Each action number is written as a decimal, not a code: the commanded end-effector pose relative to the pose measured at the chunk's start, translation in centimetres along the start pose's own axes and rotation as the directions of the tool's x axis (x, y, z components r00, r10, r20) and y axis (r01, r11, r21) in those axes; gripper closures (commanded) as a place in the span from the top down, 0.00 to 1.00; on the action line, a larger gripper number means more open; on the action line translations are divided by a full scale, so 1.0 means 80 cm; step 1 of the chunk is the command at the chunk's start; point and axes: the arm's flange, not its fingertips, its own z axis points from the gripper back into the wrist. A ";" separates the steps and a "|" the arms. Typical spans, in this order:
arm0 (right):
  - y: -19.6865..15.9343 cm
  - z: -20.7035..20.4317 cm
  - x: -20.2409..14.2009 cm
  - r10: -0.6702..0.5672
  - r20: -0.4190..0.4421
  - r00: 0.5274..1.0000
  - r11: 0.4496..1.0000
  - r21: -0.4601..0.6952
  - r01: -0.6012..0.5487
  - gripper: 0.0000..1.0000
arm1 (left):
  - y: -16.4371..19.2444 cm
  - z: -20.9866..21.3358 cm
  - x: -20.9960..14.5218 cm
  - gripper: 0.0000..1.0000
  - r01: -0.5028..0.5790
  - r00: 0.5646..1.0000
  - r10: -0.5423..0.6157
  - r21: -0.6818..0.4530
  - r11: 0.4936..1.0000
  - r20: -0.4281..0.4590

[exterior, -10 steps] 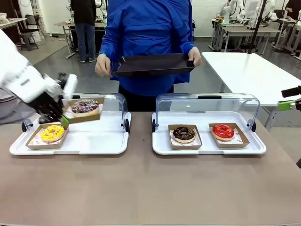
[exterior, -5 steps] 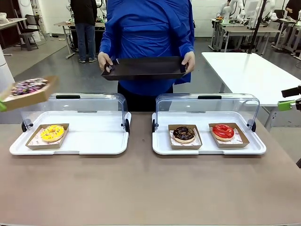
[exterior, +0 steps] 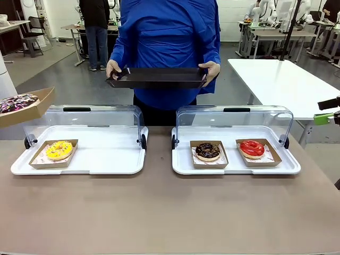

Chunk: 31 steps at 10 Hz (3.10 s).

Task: Provide the desired donut to the person.
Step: Place the picked Paper togo box onto the Handle tray extended by the person.

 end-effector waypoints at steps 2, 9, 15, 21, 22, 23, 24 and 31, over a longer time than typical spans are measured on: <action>-0.003 -0.002 -0.001 0.012 0.020 1.000 1.000 0.005 -0.013 1.00 | -0.095 -0.111 -0.028 0.00 0.027 1.000 -0.027 0.021 0.999 0.003; -0.003 -0.002 -0.001 0.012 0.020 1.000 1.000 0.005 -0.013 1.00 | -0.068 -0.115 0.008 0.00 0.078 0.996 -0.078 -0.004 0.997 -0.033; -0.003 -0.002 -0.001 0.012 0.020 1.000 1.000 0.005 -0.013 1.00 | 0.047 -0.132 0.199 0.00 0.209 0.969 -0.192 0.095 0.973 -0.157; -0.003 -0.002 -0.001 0.012 0.020 1.000 1.000 0.005 -0.013 1.00 | 0.155 -0.178 0.324 0.00 0.275 0.946 -0.250 0.105 0.956 -0.205; -0.003 -0.002 -0.001 0.012 0.020 1.000 1.000 0.005 -0.013 1.00 | 0.174 -0.191 0.330 0.00 0.277 0.946 -0.259 0.068 0.959 -0.196; -0.003 -0.002 -0.001 0.012 0.020 1.000 1.000 0.005 -0.013 1.00 | 0.195 -0.205 0.333 0.00 0.270 0.945 -0.259 0.027 0.963 -0.201; -0.003 -0.002 -0.001 0.012 0.020 1.000 1.000 0.005 -0.013 1.00 | 0.213 -0.221 0.331 0.00 0.234 0.950 -0.231 -0.013 0.972 -0.209; -0.003 -0.002 -0.001 0.012 0.020 1.000 1.000 0.005 -0.013 1.00 | 0.242 -0.247 0.319 1.00 0.149 0.968 -0.167 -0.105 0.983 -0.186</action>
